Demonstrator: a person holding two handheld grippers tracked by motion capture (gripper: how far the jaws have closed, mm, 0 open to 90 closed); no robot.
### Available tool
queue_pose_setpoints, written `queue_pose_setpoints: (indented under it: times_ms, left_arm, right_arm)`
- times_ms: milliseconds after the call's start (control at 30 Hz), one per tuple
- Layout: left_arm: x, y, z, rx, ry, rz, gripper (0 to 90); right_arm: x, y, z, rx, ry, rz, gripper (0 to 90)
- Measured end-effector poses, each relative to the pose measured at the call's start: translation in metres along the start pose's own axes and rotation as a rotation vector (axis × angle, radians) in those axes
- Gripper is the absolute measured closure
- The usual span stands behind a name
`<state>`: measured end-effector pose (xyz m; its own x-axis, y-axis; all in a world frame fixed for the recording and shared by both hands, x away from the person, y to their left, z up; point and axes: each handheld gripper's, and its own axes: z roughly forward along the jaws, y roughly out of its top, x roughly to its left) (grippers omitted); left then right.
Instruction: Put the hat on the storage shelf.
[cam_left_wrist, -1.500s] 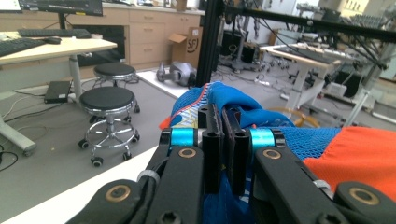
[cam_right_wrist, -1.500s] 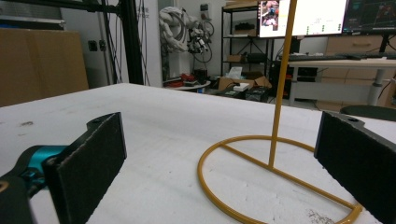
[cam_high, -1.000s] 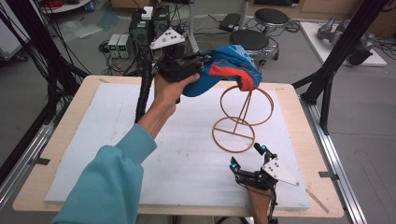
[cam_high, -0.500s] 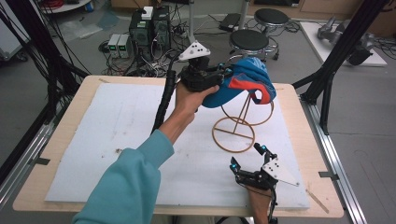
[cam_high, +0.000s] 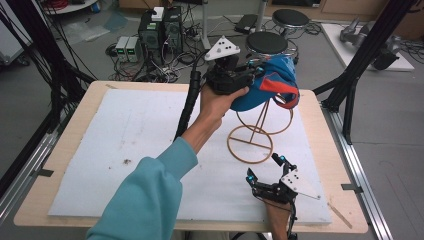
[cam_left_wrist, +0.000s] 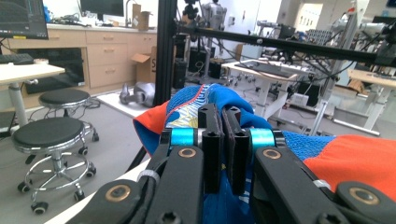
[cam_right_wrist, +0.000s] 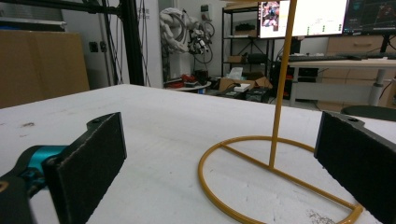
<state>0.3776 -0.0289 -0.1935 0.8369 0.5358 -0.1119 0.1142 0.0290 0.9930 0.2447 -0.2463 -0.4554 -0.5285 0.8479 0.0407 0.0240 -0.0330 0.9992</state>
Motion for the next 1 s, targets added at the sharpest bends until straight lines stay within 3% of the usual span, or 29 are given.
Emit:
queue_pose_setpoints:
  times_ms: [100,200,467,667,867,1000]
  left_arm:
    - [0.002,0.001,-0.001,-0.005,0.005,-0.003,87.4]
    - [0.001,-0.004,0.001,0.027,-0.002,0.014,87.4]
    - [0.006,-0.041,0.011,0.142,0.009,0.015,87.2]
    - [0.011,-0.058,0.008,0.195,0.015,0.029,87.0]
    - [0.014,-0.065,0.002,0.258,0.025,0.084,86.7]
    - [0.023,-0.072,-0.006,0.284,0.042,0.07,86.6]
  right_arm:
    - [0.0,0.0,0.0,-0.001,0.001,0.0,1.1]
    - [0.0,0.0,0.0,-0.002,0.001,-0.002,1.1]
    - [0.0,0.0,0.0,-0.005,0.0,0.0,1.1]
    - [0.0,0.0,0.0,-0.005,0.001,-0.001,1.1]
    - [0.0,0.0,0.0,-0.008,0.001,-0.005,1.1]
    - [0.0,0.0,0.0,-0.01,0.002,-0.01,1.1]
